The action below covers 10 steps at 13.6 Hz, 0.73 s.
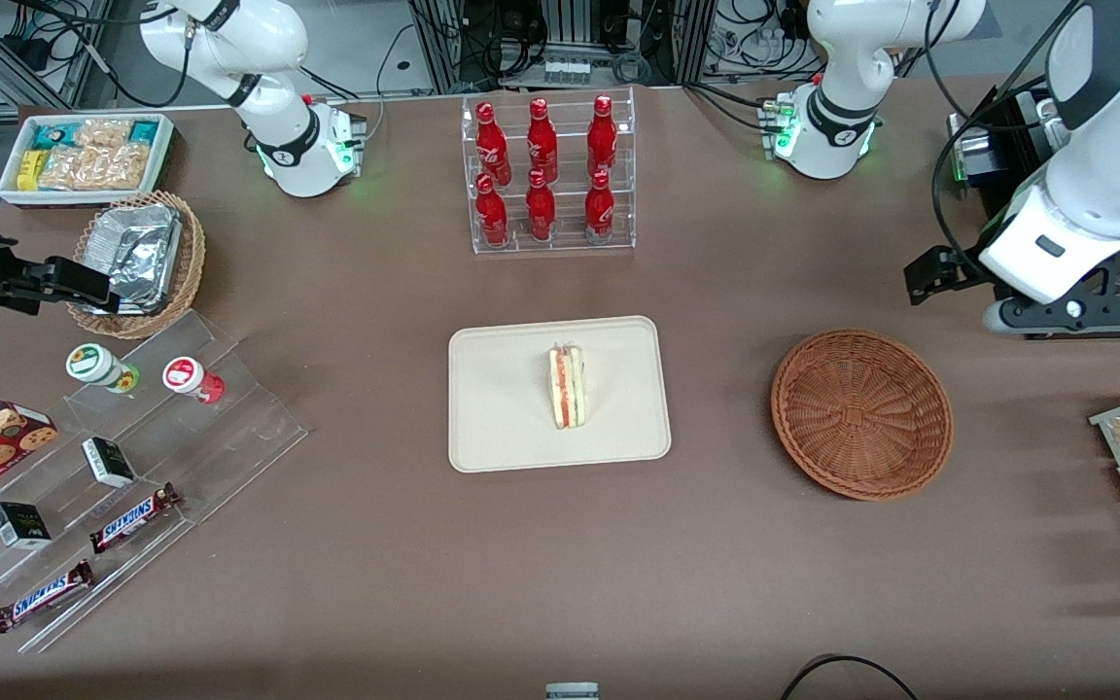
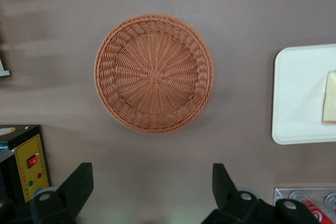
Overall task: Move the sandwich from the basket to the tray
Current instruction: 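Raise the left gripper away from the sandwich on the tray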
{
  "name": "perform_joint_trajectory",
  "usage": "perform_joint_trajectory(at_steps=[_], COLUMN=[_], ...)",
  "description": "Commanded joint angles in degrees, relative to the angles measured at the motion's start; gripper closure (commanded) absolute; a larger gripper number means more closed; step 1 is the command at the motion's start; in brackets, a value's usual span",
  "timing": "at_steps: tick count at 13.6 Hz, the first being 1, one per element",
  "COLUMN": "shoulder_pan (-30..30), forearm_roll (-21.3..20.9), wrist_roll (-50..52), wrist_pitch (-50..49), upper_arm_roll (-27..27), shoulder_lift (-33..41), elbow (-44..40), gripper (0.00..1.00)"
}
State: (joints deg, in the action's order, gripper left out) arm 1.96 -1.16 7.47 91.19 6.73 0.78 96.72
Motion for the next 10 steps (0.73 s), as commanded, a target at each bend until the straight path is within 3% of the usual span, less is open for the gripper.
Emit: perform_joint_trajectory(at_steps=[1, 4, 10], shoulder_pan=[0.8, 1.2, 1.9], forearm_roll=[0.7, 1.9, 1.6], wrist_roll=[-1.6, -5.5, -5.1], wrist_pitch=[0.7, 0.7, -0.2], upper_arm_roll=[-0.7, -4.1, -4.4], shoulder_lift=[3.4, 2.7, 0.4], elbow=[3.8, 2.3, -3.0], gripper=[0.00, 0.00, 0.00])
